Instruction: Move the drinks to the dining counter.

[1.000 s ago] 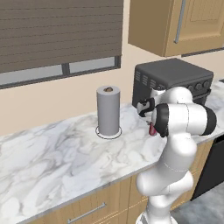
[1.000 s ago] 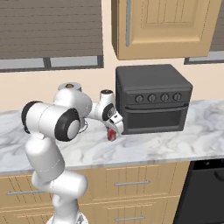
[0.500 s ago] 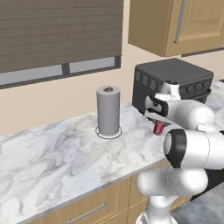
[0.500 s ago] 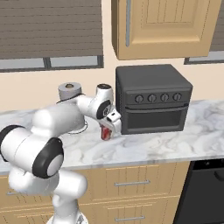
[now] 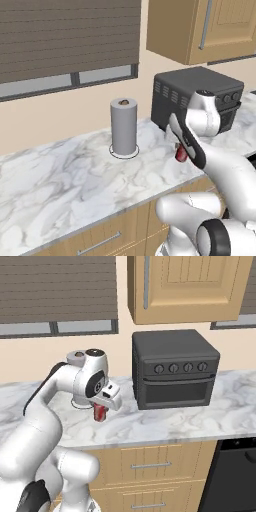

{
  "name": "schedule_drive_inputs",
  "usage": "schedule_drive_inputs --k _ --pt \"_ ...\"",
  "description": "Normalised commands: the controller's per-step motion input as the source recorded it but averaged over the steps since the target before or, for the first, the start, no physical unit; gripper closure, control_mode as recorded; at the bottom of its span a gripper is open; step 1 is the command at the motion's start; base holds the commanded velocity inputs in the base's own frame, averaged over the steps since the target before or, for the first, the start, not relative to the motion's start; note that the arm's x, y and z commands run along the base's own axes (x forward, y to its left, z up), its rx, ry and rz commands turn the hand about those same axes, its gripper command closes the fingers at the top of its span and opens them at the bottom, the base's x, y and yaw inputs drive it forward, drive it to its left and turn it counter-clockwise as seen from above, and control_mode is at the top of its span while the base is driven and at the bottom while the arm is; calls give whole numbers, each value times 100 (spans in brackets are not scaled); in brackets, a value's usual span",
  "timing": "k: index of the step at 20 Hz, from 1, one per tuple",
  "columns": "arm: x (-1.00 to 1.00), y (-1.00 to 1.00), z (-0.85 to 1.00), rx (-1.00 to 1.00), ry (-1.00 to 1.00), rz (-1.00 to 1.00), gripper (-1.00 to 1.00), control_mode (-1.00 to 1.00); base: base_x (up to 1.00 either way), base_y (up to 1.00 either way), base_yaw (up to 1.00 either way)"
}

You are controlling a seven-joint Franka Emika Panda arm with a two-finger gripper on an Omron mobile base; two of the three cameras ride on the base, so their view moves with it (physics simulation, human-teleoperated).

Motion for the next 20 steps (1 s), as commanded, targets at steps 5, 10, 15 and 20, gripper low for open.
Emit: schedule_drive_inputs --k 5,10,15,20 --pt "-99 39 58 0 -17 21 100 -100 0 0 0" --pt "-75 59 73 -3 -16 15 100 -100 0 0 0" --pt "-30 26 71 -6 -6 13 100 -100 0 0 0" --pt "-3 0 13 -1 1 2 100 -100 0 0 0"
